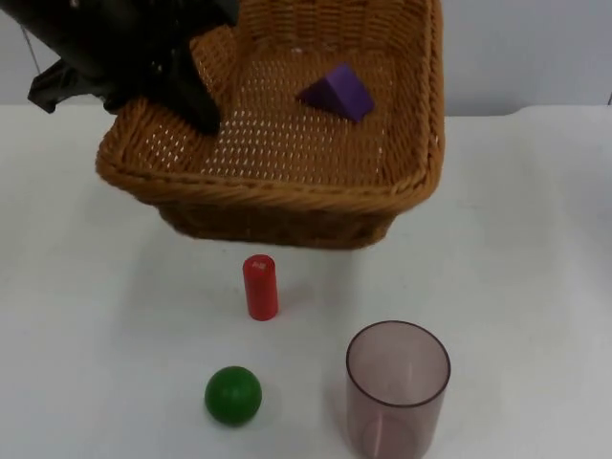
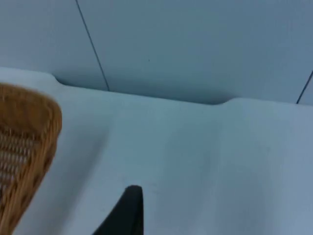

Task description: Pick up the basket with the left hand and place the triangular block into the basket with the right hand.

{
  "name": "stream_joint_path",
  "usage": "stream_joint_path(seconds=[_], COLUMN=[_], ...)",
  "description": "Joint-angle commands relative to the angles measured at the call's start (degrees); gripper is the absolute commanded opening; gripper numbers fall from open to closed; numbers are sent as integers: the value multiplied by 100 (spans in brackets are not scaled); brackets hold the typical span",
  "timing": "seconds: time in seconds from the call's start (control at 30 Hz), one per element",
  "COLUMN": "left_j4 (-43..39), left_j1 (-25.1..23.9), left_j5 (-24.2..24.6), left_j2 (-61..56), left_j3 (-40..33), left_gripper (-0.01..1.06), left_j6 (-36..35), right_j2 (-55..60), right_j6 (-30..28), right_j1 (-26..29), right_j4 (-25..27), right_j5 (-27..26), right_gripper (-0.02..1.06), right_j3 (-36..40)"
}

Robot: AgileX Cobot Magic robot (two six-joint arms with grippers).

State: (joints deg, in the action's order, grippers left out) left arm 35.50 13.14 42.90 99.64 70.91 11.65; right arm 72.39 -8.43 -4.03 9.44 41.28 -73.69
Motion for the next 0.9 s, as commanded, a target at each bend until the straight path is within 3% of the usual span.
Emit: stream_joint_path(seconds=[0.0,0.27,0.5,0.7,0.87], left_j4=[399,550,1025,1038,1022], left_j1=[39,405,786,915,915], left_j5=[-289,-430,-971,-1687,-1998], left_j2=[84,1000,2052,2560,2832], left_j3=[84,766,1528,1699,1705], left_gripper=[0,0,0,0,0], left_j6=[-103,-283,-434,-508,-508], right_j2=[-260,-498,-547,-547,-547], right_j6=[1,1,-66,-128,-171], right_j1=[31,31,31,31,31], right_j4=[-28,-28,-39,-39,-39], right_j5=[-80,30,320,378,378], right_gripper=[105,105,105,105,105], right_j3=[236,355,355,355,355])
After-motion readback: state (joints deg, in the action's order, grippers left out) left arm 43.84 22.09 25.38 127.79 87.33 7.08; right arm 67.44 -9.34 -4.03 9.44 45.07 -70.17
